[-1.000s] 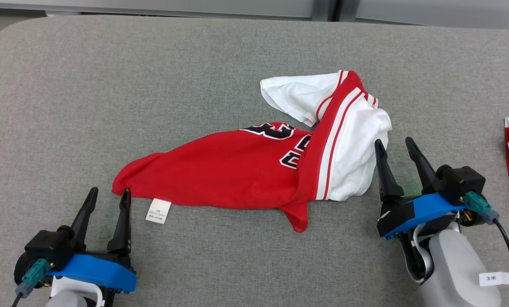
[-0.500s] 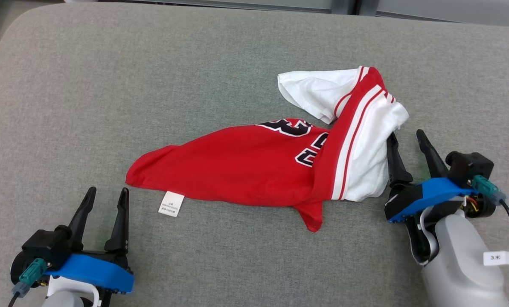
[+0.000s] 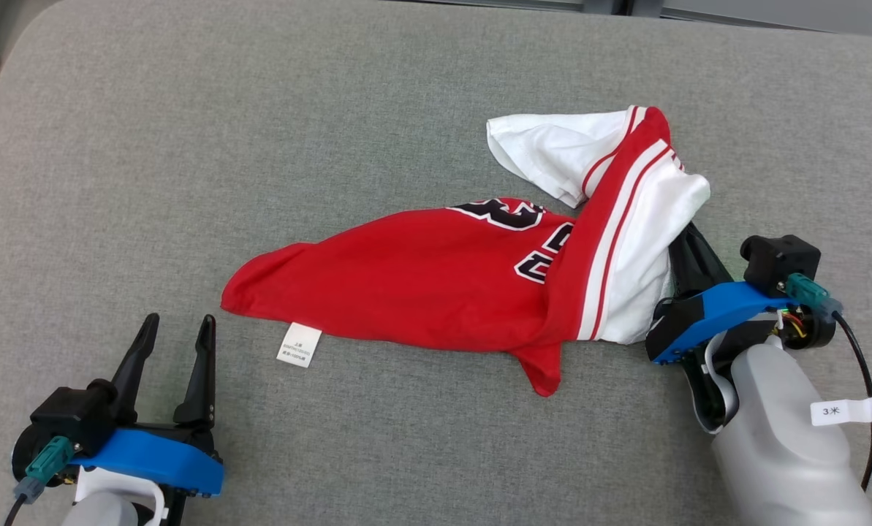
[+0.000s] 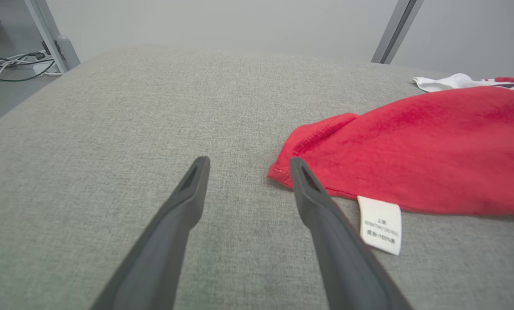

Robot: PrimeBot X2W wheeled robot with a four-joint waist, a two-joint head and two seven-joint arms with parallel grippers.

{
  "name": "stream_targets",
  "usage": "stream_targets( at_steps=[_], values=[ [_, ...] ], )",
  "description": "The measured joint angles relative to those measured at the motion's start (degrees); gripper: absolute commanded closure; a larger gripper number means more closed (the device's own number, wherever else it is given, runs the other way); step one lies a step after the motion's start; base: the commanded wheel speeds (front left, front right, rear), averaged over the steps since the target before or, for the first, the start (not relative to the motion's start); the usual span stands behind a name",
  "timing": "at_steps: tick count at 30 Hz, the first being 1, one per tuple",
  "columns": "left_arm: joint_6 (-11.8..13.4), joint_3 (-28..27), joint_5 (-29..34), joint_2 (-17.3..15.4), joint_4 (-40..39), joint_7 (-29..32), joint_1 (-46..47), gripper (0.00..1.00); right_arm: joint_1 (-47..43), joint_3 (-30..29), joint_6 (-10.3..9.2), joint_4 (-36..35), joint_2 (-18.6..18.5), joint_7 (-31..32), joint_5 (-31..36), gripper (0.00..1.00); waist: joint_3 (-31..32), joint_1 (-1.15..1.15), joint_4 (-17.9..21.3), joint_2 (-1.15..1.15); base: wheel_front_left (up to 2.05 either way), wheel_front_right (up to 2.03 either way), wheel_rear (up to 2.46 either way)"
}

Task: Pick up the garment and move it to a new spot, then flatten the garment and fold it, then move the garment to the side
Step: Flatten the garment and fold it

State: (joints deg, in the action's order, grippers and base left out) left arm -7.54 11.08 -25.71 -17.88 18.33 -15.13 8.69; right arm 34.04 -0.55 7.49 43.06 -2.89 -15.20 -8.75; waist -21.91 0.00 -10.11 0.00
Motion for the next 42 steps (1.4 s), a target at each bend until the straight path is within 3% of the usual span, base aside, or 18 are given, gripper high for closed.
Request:
stream_targets(
  at_steps=[10,17,18,19,20,31,42],
  values=[
    [0.0,-1.2,1.6,0.9,-0.1,0.0,-1.8,0.0,-6.6,-3.3,0.0,-9.1,0.2,0.1,-2.0,1.0,3.1,0.0,3.5,0.0,0.0,0.0,0.0],
    [0.0,-3.1,3.6,2.4,0.2,0.0,-3.7,0.0,-12.9,-1.6,0.0,-15.2,0.1,0.1,-2.5,1.0,6.5,0.0,7.5,0.0,0.0,0.0,0.0],
    [0.0,-3.4,3.8,2.7,0.2,0.0,-4.1,0.0,-13.7,-1.4,0.0,-15.9,0.1,0.1,-2.6,0.79,7.1,0.0,8.1,0.0,0.0,0.0,0.0],
    [0.0,-3.7,4.2,3.1,0.3,0.0,-4.3,0.0,-14.6,-1.0,0.0,-16.4,0.1,0.1,-2.6,0.1,7.7,0.0,8.5,0.0,0.0,0.0,0.0],
    [0.0,-4.0,4.7,3.4,0.3,0.0,-4.6,0.0,-15.5,-0.6,0.0,-17.0,0.1,0.1,-2.6,0.0,8.3,0.0,8.9,0.0,0.0,0.0,0.0],
    [0.0,-6.6,8.1,5.7,0.8,0.0,-7.7,0.0,-23.3,4.4,0.0,-17.8,0.1,0.1,-5.2,0.0,12.6,-0.01,10.6,0.0,0.0,0.0,0.0],
    [0.0,-4.1,5.9,4.0,0.2,0.0,-5.6,0.0,-7.6,6.9,0.0,-8.4,0.1,0.1,-0.3,0.0,8.8,0.0,6.4,0.0,0.0,0.0,0.0]
  ],
)
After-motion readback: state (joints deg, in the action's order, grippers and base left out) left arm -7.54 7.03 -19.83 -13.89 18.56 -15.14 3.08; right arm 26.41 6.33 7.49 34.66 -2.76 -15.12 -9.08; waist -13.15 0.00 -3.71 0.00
